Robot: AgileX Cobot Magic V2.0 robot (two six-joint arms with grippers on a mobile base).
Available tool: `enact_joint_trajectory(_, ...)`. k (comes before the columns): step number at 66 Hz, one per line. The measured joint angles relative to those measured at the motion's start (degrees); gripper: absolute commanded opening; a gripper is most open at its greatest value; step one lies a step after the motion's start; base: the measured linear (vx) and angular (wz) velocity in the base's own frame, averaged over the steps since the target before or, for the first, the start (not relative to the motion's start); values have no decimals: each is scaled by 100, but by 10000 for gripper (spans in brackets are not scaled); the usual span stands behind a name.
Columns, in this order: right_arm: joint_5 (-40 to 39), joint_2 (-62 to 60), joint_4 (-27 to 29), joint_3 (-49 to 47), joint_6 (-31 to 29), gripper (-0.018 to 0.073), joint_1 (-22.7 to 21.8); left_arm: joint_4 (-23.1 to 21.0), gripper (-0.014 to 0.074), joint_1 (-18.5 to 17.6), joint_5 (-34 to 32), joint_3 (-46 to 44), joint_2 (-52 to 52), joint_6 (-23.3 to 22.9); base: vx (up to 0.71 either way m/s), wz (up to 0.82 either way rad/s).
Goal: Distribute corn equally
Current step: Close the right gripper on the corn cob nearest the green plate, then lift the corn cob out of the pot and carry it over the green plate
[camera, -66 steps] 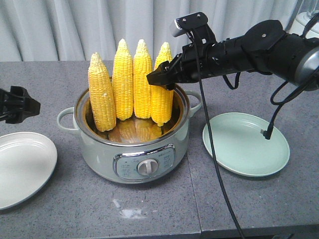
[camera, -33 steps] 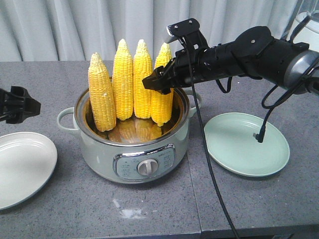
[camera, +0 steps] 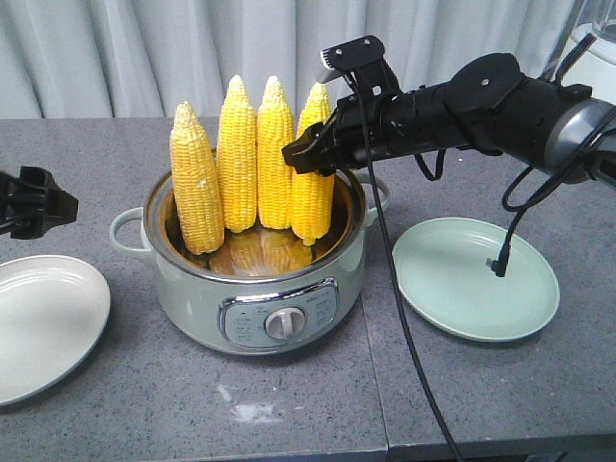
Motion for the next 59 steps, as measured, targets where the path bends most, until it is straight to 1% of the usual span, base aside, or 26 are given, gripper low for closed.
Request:
enact_joint_trajectory(12,11,-159,-59,0,0,166,-5,0,552,0,0,0,0,0,0,0)
enact_joint_trajectory(30,25,-851,-98,0,0,171,-54,0,552,0,0,0,0,0,0,0)
enact_joint_trajectory(37,32,-1176,-98,0,179,171,-204,0,552,0,0,0,0,0,0,0)
enact_joint_trajectory(43,83,-1451,-139,0,450,171,-444,0,552,0,0,0,0,0,0,0)
enact_joint_trajectory(49,226,-1726,-380,0,731,171,-749,0,552,0,0,0,0,0,0,0)
enact_joint_trajectory(59,693,-2087,-1292,0,1519,171,-1209,0,552,0,0,0,0,0,0,0)
